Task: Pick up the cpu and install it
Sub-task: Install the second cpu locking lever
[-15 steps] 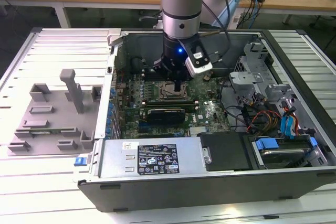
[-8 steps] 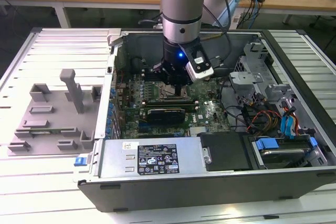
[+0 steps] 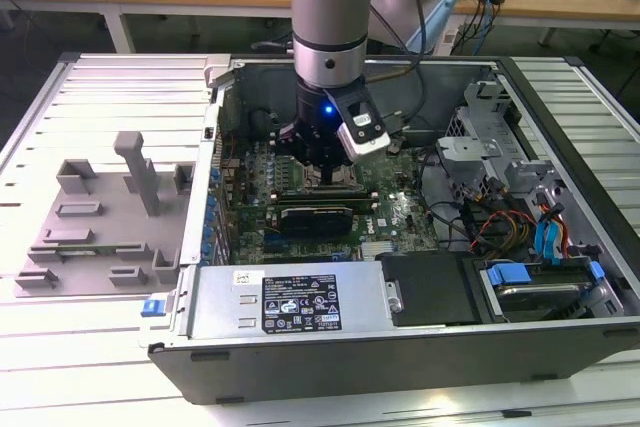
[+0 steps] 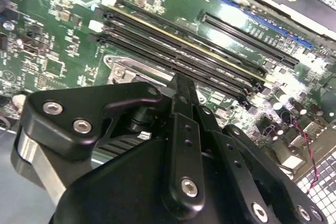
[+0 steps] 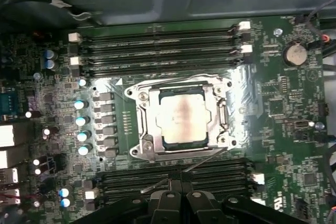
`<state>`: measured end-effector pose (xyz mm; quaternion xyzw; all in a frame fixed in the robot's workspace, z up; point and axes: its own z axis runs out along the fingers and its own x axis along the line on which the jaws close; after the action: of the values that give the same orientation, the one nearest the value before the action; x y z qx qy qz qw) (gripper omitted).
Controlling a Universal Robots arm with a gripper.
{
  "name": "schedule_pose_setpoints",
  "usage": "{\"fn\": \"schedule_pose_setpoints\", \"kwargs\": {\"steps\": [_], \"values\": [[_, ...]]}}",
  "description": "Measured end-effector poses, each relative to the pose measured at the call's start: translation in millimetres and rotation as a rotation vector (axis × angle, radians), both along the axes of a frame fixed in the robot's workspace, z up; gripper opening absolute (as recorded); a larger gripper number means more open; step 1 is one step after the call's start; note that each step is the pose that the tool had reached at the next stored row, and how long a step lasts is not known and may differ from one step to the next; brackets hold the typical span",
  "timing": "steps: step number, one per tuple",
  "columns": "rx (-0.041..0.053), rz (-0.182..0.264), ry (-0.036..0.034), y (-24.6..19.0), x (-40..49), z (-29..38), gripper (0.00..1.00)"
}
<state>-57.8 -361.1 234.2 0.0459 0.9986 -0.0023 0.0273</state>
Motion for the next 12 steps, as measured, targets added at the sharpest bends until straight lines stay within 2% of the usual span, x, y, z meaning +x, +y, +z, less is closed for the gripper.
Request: {"fn": "schedule_pose_setpoints", "kwargs": {"steps": [8, 12], "values": [[-0.0001, 0.0, 0.0001, 0.2, -20.9, -17.6, 0.11], [0.0, 0.0, 0.0001, 0.2, -21.4, -18.2, 0.11]]}}
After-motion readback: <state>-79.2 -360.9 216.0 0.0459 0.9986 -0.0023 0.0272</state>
